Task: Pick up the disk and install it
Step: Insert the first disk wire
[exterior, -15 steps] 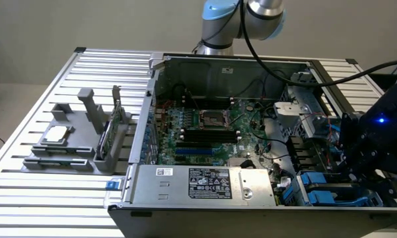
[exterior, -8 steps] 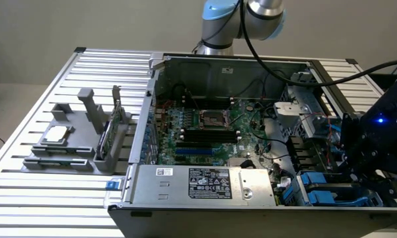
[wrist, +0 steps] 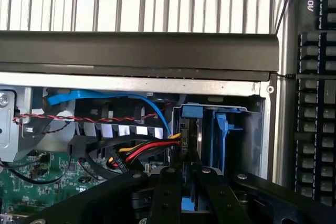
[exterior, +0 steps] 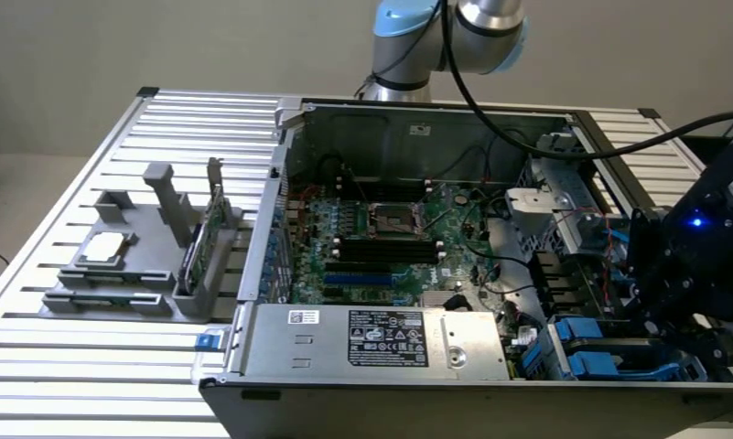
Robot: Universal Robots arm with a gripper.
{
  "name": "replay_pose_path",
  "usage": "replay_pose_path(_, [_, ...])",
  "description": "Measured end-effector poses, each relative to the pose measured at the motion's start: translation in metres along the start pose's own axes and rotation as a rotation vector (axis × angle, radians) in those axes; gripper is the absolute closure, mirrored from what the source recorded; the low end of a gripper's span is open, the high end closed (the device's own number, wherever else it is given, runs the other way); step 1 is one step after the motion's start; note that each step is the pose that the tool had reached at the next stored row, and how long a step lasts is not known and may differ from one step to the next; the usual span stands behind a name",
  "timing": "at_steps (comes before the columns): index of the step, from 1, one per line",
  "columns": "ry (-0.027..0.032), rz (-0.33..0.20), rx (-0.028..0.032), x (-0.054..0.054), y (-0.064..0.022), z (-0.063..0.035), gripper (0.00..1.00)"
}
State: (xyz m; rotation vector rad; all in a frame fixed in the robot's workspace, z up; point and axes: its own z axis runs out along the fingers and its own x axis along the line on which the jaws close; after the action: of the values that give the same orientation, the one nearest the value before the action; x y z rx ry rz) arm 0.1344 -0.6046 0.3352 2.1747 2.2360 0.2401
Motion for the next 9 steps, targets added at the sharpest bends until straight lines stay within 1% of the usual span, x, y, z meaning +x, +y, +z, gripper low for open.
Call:
replay_pose_path(3, [-0.0017, 0.007, -0.0013, 0.0002, -0.0002, 0.0001, 0.83])
replay_pose_path(9, [-0.0055, 0.011, -0.0061, 0.0015, -0.0006, 0.0006, 0.83])
